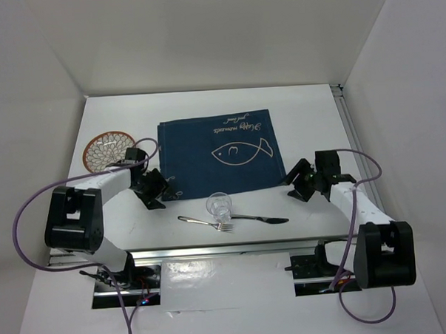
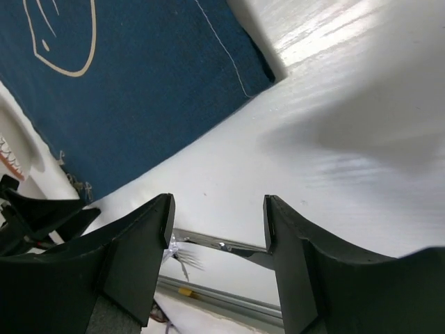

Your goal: Set the dinner table for one person

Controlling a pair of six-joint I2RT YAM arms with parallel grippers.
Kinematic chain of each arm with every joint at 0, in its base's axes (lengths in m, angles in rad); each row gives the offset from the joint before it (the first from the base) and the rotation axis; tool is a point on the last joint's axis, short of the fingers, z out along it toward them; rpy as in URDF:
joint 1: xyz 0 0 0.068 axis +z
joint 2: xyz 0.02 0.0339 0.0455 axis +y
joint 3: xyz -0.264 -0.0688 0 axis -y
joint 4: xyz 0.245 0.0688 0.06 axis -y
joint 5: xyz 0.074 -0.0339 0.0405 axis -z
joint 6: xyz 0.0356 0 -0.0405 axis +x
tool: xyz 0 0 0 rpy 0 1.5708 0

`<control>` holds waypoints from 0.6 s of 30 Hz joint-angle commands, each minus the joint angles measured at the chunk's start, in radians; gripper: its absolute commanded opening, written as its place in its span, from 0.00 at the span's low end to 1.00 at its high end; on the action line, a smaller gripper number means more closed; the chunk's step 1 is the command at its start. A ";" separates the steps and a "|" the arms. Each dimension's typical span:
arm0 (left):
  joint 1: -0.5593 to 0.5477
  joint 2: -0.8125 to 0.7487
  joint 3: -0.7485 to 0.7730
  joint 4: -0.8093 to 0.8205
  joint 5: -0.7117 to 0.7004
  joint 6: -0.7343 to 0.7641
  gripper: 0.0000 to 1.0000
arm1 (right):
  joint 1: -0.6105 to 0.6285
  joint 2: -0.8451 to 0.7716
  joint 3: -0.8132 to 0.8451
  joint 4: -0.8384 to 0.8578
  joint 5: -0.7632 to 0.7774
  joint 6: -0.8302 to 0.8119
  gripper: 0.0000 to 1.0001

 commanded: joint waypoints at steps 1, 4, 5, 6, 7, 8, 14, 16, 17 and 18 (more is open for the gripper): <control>0.003 0.047 0.041 0.056 -0.045 -0.019 0.71 | -0.006 0.040 -0.005 0.138 -0.054 0.054 0.65; 0.003 0.071 0.041 0.078 -0.065 -0.019 0.63 | -0.006 0.095 -0.025 0.200 -0.045 0.077 0.65; 0.012 0.085 0.041 0.079 -0.065 -0.019 0.60 | -0.006 0.124 -0.025 0.229 -0.045 0.092 0.64; 0.012 0.099 0.041 0.088 -0.065 -0.029 0.52 | -0.006 0.141 -0.025 0.244 -0.036 0.092 0.64; 0.012 0.099 0.041 0.088 -0.065 -0.029 0.46 | -0.006 0.158 -0.025 0.255 -0.027 0.103 0.62; 0.012 0.108 0.041 0.088 -0.065 -0.029 0.37 | -0.006 0.175 -0.025 0.270 -0.013 0.103 0.62; 0.012 0.119 0.064 0.076 -0.065 -0.020 0.00 | 0.003 0.257 -0.034 0.313 0.024 0.132 0.61; 0.012 0.119 0.073 0.075 -0.074 -0.010 0.00 | 0.014 0.280 -0.034 0.326 0.042 0.132 0.59; 0.012 0.119 0.085 0.063 -0.074 -0.010 0.00 | 0.014 0.280 -0.034 0.326 0.066 0.143 0.59; 0.012 0.119 0.100 0.063 -0.083 0.002 0.00 | 0.023 0.292 -0.034 0.339 0.077 0.153 0.57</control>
